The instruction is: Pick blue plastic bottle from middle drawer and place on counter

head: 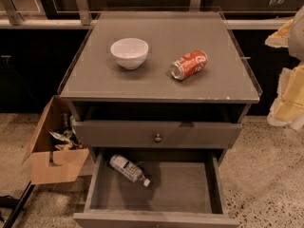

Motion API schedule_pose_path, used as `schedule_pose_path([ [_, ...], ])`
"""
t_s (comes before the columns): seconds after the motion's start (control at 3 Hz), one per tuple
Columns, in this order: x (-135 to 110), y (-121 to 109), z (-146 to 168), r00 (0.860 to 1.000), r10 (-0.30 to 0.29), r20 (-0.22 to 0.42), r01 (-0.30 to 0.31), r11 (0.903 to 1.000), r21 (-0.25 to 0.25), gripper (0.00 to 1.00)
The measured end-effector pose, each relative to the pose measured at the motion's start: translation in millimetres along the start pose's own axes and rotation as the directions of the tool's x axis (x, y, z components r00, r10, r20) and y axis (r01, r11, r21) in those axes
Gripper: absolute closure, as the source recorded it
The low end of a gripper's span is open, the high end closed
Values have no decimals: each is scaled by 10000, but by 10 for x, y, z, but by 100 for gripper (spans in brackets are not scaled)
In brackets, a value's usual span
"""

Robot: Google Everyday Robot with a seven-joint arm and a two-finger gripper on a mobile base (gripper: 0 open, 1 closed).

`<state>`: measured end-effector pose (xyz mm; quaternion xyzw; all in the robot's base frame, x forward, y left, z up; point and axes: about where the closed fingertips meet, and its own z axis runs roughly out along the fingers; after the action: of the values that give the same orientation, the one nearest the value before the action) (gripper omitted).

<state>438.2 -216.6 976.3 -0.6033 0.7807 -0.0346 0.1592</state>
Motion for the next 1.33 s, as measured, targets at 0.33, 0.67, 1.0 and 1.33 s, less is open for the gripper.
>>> schedule_pose_path([
  [0.33,0,1,2,10000,6,18,-6,10000,8,0],
  [0.67,-14,33,90,9960,295,845,-325,9989,348,0],
  [1.0,-28,250,366,9670,1248,2223,-1337,9907,253,0],
  [1.33,-105,427,733,9248,2260,3059,-2421,9701,150,0],
])
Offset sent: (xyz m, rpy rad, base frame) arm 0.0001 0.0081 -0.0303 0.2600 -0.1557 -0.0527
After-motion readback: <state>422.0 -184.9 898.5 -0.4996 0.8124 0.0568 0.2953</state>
